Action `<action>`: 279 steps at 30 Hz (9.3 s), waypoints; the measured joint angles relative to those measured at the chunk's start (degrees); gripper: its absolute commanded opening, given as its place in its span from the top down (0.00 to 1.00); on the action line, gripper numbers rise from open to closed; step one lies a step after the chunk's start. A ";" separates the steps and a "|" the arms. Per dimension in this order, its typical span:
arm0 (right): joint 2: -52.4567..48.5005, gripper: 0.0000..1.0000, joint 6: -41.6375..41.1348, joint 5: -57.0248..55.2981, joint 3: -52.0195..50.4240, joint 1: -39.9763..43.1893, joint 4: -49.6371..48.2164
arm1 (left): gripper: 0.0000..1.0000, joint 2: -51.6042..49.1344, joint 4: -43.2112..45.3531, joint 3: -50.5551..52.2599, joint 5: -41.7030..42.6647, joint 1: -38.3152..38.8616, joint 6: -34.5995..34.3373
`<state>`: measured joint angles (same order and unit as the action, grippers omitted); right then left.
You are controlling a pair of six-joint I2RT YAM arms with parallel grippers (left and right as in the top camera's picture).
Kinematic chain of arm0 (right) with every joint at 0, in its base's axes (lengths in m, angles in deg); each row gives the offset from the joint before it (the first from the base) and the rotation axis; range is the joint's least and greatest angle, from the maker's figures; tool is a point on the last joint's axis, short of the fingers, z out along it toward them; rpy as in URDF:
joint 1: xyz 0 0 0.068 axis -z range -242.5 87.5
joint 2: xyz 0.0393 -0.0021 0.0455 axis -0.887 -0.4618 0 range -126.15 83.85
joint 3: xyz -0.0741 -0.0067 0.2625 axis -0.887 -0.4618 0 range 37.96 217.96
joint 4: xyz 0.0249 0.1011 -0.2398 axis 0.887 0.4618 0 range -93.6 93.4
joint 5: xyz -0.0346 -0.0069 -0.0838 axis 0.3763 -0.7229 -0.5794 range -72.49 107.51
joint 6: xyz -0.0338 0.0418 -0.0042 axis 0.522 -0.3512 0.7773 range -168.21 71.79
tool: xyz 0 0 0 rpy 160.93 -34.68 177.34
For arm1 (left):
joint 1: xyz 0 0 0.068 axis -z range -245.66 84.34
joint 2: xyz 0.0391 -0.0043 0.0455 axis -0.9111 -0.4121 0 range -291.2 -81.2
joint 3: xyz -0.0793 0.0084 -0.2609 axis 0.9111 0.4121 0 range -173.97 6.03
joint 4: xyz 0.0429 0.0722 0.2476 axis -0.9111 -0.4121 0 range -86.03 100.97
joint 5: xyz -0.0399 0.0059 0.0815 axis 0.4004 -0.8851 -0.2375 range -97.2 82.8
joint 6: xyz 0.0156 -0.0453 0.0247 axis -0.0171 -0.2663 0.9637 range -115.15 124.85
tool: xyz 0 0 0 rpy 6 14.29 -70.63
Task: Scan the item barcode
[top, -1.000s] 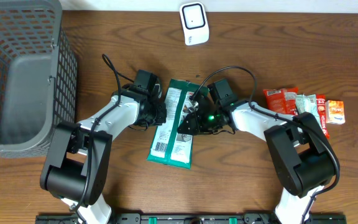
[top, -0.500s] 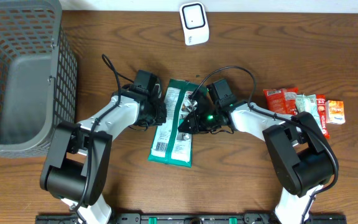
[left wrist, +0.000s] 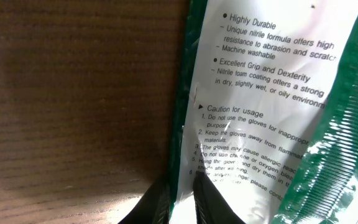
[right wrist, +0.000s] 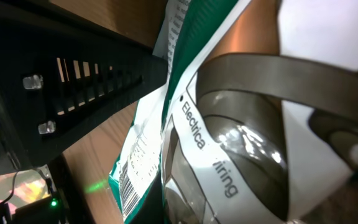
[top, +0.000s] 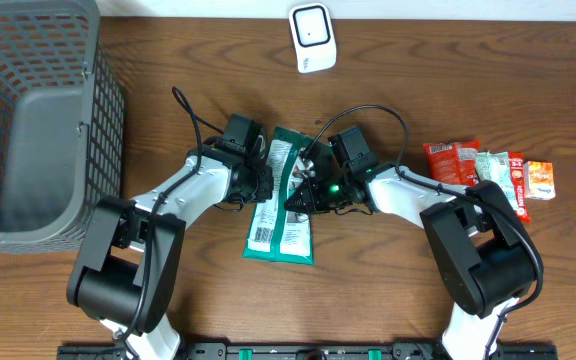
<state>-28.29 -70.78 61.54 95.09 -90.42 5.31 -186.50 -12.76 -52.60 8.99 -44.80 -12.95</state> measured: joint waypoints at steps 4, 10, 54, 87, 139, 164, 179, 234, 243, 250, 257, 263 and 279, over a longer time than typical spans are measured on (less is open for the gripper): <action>0.00 0.99 0.94 -0.50 0.00 -0.02 0.76 | 0.87 0.07 -0.22 0.02 -0.15 -0.02 -0.17; 0.00 0.99 2.99 0.52 0.00 0.66 3.78 | 0.84 1.62 -3.43 0.76 -0.35 -0.52 -0.20; 31.58 0.99 21.18 -49.86 34.80 4.83 72.57 | 0.14 15.72 -7.78 1.73 -4.57 -16.70 1.14; -24.46 0.96 95.80 -96.74 68.50 -10.34 5.05 | 0.14 15.72 -7.82 1.75 -4.55 -16.70 1.14; -0.24 0.99 33.53 -74.77 70.05 -1.46 70.25 | 0.14 15.72 -7.78 1.75 -4.55 -16.70 1.14; -2.58 0.52 13.81 -51.39 33.14 15.34 54.95 | 0.14 15.72 -7.80 1.75 -4.57 -16.70 1.14; -2.54 0.01 13.90 -50.95 39.78 17.62 58.73 | 0.14 15.72 -7.80 1.75 -4.57 -16.70 1.14; -2.12 0.01 13.90 -51.06 41.57 18.56 59.01 | 0.14 58.07 -10.23 1.77 -5.88 -16.74 1.14; -2.10 0.01 13.90 -51.06 41.57 18.56 58.99 | 0.14 67.63 -14.27 1.77 -6.08 -16.74 1.77; -2.10 0.01 13.90 -51.06 41.57 18.56 58.97 | 0.14 74.86 -16.52 4.61 -6.14 -18.43 2.16; -2.12 0.01 13.90 -51.06 41.57 18.56 59.01 | 0.14 90.29 -21.55 10.62 -7.39 -22.01 2.47; -2.10 0.01 13.90 -51.08 41.57 18.56 58.99 | 0.14 97.00 -21.20 19.10 -7.58 -22.23 2.62; -2.10 0.01 13.90 -51.04 41.57 18.56 58.99 | 0.14 104.74 35.85 42.58 -7.54 -21.81 2.64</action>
<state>-30.39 -56.88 10.50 136.66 -71.86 64.30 -81.76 23.09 -10.03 1.45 -66.61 -10.31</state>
